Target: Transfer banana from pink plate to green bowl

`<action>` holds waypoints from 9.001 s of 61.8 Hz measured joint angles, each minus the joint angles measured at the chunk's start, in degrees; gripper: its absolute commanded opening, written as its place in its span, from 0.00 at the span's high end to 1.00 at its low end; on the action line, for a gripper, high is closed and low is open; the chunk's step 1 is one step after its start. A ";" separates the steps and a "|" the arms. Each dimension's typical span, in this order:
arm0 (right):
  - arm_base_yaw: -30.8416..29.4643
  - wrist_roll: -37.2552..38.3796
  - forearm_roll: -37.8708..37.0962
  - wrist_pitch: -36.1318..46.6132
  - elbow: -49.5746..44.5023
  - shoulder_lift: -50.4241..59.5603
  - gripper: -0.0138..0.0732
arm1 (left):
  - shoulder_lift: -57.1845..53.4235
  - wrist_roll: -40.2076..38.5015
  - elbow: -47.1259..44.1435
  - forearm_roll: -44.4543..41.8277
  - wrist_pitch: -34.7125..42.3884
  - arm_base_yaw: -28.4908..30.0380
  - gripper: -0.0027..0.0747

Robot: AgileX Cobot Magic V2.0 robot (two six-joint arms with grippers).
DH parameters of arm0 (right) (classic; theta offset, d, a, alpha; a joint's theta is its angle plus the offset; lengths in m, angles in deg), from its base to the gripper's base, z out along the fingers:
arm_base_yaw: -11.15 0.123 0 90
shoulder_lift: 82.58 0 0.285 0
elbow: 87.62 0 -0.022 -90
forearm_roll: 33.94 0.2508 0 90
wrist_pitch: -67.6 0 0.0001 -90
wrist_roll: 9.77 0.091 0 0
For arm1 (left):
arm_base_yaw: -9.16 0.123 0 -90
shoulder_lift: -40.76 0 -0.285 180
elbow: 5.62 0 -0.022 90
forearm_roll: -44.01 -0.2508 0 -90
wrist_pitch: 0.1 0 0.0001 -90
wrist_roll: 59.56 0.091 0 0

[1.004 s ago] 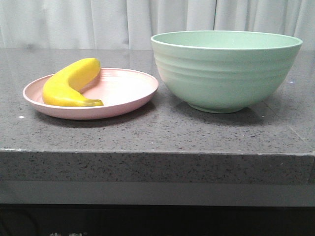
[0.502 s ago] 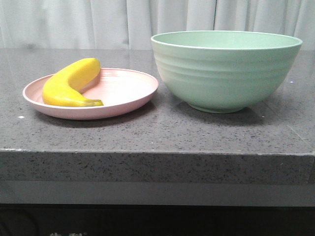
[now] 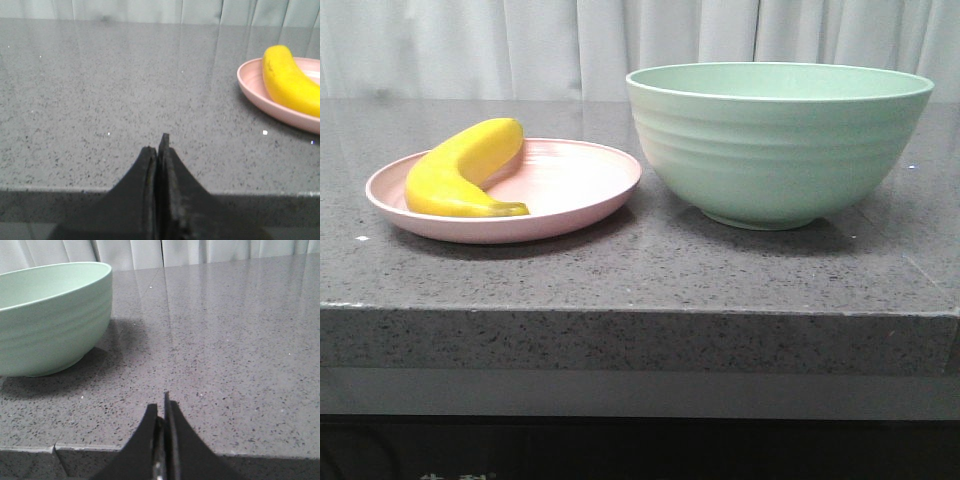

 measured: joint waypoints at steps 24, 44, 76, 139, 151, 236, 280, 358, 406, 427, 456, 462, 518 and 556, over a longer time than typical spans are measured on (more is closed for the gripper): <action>0.00 -0.21 -3.10 -1.49 5.87 -0.13 0.91 | 4.15 -0.23 9.05 2.49 -0.28 0.00 0.99; 0.00 -0.34 -3.52 -7.73 25.21 -19.26 0.91 | 27.19 -0.23 26.22 0.02 -1.93 0.00 0.99; 0.00 -0.34 -3.62 -7.43 27.25 -24.68 0.10 | 31.18 -0.23 27.38 2.50 -0.92 0.00 0.28; 0.00 -0.46 -3.62 -7.43 27.25 -24.68 0.11 | 87.55 -3.19 67.53 5.14 -29.87 -20.84 0.26; 0.00 -0.46 -3.62 -7.43 27.25 -24.68 0.11 | 90.18 -3.19 67.75 5.48 -30.32 -20.92 0.26; 0.53 -3.14 30.08 -19.19 41.20 -40.41 0.11 | 72.81 1.13 69.07 5.48 -30.58 -36.81 0.79; 13.15 -39.86 86.36 -32.93 47.40 -71.34 0.12 | 71.87 1.18 68.98 5.48 -31.25 -43.52 0.79; 8.19 -44.30 76.34 -28.40 57.79 -74.69 0.60 | 69.14 1.27 68.73 0.92 -29.96 -43.52 0.12; 8.41 -44.62 34.39 -28.53 78.62 -93.14 0.47 | 68.48 -0.13 68.73 0.37 -31.21 -39.00 0.12; 8.50 -44.62 34.11 -27.51 78.76 -93.23 0.27 | 68.48 -0.13 68.73 0.37 -31.21 -39.00 0.12; 6.65 -6.42 11.42 -42.20 85.33 -88.17 0.71 | 68.48 -2.51 68.73 -1.25 -29.91 -33.03 0.42; 6.43 -1.25 4.89 -47.16 87.28 -87.74 0.86 | 68.48 -2.83 68.73 -1.61 -29.29 -27.78 0.60; 7.97 0.95 -2.94 -15.58 47.18 -50.62 0.92 | 39.89 -3.02 40.78 0.08 -15.32 -1.03 0.99; 7.97 0.85 -3.80 0.60 19.18 -18.05 0.92 | 13.11 -3.15 24.32 0.21 -11.47 -1.03 0.99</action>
